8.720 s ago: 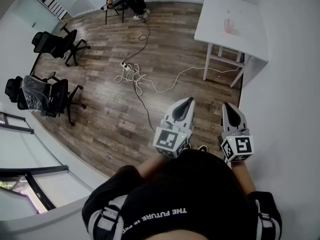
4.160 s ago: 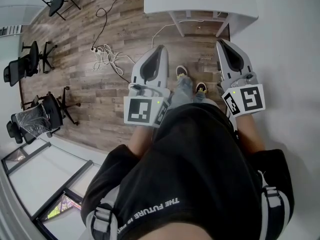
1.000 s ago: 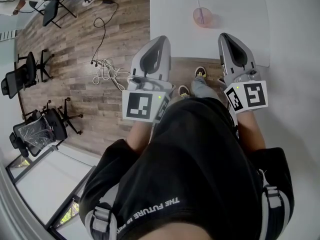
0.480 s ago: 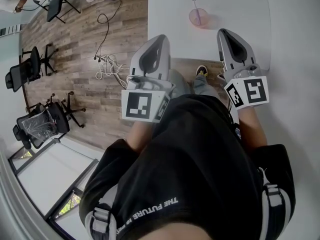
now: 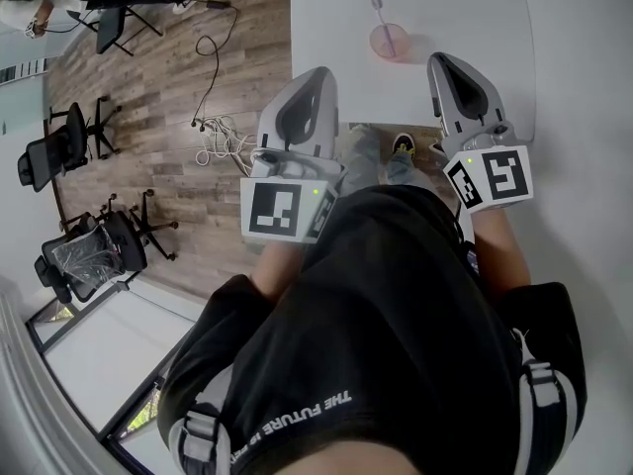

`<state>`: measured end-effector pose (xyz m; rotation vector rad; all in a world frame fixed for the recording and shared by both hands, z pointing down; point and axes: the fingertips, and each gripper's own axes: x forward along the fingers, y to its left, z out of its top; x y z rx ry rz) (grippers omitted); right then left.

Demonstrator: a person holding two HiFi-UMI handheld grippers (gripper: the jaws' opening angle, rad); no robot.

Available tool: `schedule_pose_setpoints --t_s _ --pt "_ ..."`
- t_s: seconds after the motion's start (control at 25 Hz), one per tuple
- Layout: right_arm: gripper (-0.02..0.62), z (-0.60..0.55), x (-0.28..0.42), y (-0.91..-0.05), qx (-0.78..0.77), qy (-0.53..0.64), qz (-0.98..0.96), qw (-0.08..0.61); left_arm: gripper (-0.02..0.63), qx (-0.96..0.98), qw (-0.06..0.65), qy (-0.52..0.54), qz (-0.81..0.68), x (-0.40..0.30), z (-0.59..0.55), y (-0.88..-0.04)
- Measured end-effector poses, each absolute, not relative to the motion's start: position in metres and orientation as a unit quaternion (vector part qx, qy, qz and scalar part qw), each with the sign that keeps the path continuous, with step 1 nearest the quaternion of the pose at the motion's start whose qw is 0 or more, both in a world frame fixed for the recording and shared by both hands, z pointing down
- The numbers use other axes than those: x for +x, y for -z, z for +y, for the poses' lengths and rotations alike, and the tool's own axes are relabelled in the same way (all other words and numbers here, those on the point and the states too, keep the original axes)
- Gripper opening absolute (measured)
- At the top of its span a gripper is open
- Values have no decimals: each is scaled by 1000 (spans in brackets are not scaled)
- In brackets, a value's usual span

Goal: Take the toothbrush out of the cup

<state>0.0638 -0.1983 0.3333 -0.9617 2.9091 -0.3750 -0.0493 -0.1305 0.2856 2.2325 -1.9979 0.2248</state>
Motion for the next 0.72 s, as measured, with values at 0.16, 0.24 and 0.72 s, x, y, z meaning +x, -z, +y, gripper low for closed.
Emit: schedule_pose_setpoints --t_s 0.16,0.24,0.72 --pt "15 -201 58 -334 -318 120 940 15 20 746 73 -69 -658 -59 -134 -284" --pt "15 -204 52 -336 -320 117 940 10 20 748 76 -66 -656 -66 -137 -288" --pt "15 -235 41 -341 -337 104 934 -62 20 786 92 -42 -609 -95 -177 -298"
